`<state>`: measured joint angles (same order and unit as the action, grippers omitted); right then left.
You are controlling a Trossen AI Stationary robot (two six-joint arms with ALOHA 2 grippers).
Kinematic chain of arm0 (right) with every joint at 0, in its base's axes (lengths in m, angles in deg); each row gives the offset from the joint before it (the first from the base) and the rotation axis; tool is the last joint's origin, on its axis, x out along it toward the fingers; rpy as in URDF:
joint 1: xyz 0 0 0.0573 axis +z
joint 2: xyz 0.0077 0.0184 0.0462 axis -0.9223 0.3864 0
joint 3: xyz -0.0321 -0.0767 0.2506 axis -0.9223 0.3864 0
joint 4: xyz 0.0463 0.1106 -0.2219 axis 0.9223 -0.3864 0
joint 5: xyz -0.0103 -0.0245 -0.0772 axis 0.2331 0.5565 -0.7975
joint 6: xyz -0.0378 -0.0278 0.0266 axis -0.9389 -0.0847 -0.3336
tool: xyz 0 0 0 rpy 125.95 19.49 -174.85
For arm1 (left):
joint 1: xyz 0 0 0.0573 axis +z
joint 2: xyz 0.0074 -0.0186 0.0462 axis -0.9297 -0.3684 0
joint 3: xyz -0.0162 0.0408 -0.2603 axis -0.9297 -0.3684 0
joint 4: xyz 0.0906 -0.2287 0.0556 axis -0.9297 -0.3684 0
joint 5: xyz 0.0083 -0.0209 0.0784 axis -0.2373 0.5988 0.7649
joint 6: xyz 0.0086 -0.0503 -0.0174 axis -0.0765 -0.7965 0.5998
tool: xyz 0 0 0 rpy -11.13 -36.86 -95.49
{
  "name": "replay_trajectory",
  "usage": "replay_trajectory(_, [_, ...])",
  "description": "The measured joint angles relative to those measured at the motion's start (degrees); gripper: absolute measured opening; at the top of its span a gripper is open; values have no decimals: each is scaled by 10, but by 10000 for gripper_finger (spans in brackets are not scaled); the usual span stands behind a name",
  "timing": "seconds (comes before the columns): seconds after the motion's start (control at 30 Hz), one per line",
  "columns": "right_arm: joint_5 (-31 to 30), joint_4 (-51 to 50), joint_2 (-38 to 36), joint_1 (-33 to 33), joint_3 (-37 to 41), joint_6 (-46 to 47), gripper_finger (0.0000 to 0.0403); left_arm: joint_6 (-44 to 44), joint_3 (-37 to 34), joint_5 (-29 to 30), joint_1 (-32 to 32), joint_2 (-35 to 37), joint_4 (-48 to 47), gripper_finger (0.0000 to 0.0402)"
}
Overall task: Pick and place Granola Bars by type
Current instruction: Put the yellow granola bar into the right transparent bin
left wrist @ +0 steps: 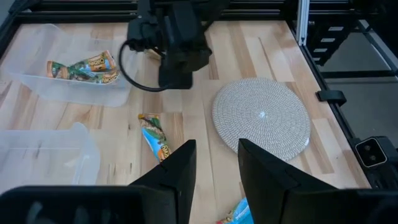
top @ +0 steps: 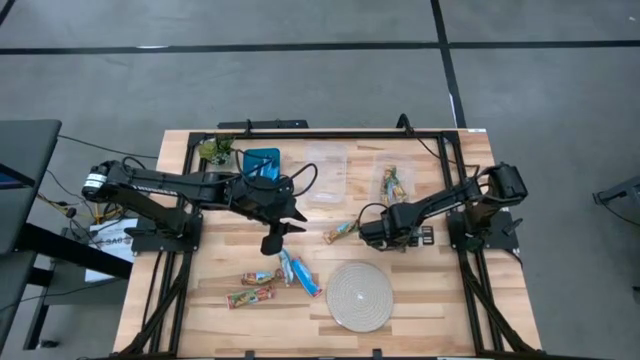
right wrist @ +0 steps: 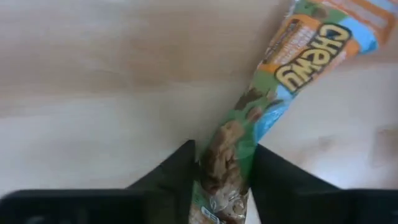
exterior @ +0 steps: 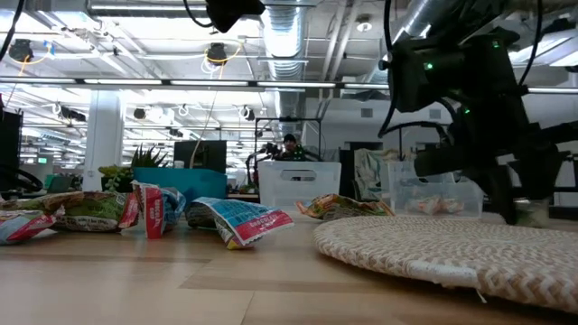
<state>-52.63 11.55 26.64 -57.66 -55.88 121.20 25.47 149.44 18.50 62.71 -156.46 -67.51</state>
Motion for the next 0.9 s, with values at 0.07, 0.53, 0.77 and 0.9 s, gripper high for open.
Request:
replay_trajectory(0.07, [1, 4, -1, 2, 0, 0, 71, 0, 0, 1, 0, 0, 0, 110])
replay_trajectory(0.53, [-149, -17, -6, 49, -136, -53, 40, -16, 0, 39, 0, 0, 35, 110])
replay_trajectory(0.77, [-229, -136, -47, -6, -191, -110, 31, -28, 28, 151, 0, 1, 45, 110])
replay_trajectory(0.9, [-255, -178, -86, -63, -189, -149, 39, -31, 48, 234, 1, 1, 44, 110])
